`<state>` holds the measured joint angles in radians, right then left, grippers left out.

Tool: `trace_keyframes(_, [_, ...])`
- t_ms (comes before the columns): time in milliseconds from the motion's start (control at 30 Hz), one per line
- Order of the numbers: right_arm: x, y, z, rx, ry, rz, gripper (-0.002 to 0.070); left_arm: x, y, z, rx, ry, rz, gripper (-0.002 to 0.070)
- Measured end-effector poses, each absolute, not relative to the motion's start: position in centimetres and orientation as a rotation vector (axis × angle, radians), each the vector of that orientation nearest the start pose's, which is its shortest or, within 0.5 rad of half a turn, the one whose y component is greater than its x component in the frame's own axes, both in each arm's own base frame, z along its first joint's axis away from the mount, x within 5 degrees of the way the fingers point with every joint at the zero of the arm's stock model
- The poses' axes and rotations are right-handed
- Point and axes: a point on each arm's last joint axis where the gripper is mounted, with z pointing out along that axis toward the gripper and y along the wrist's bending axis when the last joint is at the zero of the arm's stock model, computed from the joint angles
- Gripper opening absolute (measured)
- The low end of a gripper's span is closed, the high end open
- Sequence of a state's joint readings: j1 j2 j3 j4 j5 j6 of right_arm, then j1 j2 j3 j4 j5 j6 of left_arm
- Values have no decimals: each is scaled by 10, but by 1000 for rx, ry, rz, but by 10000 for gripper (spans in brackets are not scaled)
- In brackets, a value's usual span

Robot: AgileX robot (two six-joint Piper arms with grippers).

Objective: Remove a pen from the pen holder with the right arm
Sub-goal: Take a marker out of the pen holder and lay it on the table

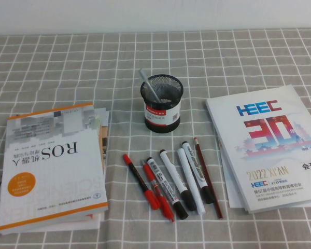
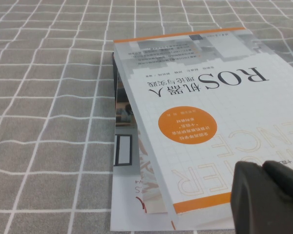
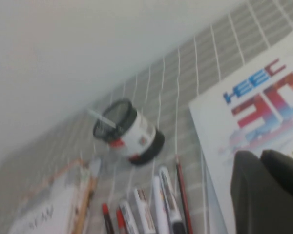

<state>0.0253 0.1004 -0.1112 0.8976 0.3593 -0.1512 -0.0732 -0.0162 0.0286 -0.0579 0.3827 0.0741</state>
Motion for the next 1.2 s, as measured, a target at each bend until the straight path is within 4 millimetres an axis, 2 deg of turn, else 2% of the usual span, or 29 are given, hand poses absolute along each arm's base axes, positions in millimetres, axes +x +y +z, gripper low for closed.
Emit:
trace_keyframes(200, [77, 34, 256, 221, 2005, 678, -12, 52, -6, 170, 103, 1876, -57, -3])
trace_keyframes(333, [101, 36, 271, 98, 2166, 599, -12, 52, -6, 170, 103, 1876, -57, -3])
trace_keyframes(567, [154, 38, 287, -37, 2292, 517, -12, 52, -6, 170, 103, 1876, -57, -3])
trace_keyframes(667, [182, 47, 290, -111, 2323, 494, -12, 52, -6, 170, 103, 1876, -57, -3])
trace_keyframes(833, [226, 86, 295, -338, 2328, 469, -12, 52, -6, 170, 103, 1876, -57, -3])
trace_keyframes(1000, [268, 143, 302, -577, 2283, 456, -12, 52, -6, 170, 103, 1876, -57, -3])
trace_keyframes(1200, [302, 203, 295, -769, 2238, 440, 5, 52, -6, 170, 103, 1876, -57, -3])
